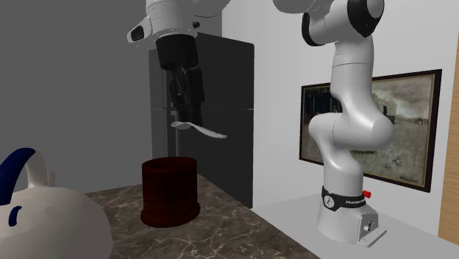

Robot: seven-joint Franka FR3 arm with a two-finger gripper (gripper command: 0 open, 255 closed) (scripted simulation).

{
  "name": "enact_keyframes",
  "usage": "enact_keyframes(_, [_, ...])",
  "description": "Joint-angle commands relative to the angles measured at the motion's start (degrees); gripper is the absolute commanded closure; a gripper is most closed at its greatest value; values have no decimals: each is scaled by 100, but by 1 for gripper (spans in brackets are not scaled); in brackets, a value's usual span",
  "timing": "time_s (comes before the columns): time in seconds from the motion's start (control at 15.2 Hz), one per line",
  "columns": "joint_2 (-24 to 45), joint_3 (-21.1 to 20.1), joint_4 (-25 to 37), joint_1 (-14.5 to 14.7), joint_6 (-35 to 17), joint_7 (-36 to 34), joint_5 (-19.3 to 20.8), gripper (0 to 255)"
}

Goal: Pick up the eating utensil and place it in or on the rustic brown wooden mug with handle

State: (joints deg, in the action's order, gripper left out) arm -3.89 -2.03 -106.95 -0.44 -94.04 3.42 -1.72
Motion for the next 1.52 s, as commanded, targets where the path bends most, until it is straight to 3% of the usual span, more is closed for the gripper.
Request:
enact_keyframes(0.0, [39, 136, 61, -121, 31, 256, 51, 255])
enact_keyframes(0.53, [515, 723, 691, -678, 190, 1377, 226, 255])
enact_keyframes(1.45, [618, 724, -265, -681, -869, 1373, 218, 255])
